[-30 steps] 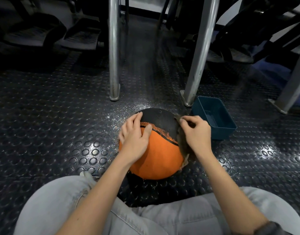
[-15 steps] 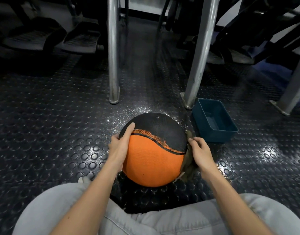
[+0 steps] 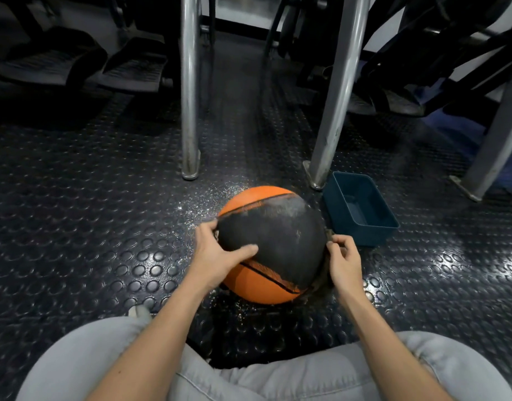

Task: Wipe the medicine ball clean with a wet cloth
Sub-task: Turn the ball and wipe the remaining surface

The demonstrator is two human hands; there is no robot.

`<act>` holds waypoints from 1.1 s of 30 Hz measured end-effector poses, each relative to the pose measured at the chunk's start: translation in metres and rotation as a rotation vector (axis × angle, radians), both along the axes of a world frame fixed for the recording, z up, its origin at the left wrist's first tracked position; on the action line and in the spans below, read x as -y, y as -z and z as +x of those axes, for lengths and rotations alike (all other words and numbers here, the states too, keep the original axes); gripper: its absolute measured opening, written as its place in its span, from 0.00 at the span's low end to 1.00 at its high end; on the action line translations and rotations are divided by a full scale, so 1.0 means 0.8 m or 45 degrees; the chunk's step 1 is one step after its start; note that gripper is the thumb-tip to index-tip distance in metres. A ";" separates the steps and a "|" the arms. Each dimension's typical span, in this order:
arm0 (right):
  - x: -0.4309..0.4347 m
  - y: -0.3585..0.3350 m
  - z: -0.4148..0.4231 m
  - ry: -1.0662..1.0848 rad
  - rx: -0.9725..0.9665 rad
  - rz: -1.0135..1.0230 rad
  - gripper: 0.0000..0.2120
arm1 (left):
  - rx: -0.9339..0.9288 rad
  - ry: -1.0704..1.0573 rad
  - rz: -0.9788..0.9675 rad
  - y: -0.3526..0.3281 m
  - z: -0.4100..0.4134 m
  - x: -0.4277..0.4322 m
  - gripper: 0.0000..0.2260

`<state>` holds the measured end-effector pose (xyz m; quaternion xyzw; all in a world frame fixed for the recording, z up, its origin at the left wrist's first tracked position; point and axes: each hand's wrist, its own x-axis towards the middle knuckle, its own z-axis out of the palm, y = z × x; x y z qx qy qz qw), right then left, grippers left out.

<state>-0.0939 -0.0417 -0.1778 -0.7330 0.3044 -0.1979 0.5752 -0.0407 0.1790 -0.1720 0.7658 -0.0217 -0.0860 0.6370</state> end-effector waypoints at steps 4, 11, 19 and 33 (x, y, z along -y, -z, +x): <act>0.005 -0.010 -0.005 0.036 0.101 -0.052 0.09 | -0.058 0.025 0.033 -0.010 -0.003 -0.001 0.34; -0.014 -0.039 -0.017 -0.228 0.197 -0.663 0.11 | 0.147 0.123 0.399 -0.012 -0.027 0.011 0.48; -0.034 -0.046 -0.017 -0.468 0.407 -1.055 0.12 | 0.410 0.139 0.373 -0.013 -0.025 0.011 0.43; -0.051 -0.051 -0.022 -0.436 0.544 -1.204 0.09 | 0.309 0.243 0.505 -0.029 -0.017 -0.013 0.47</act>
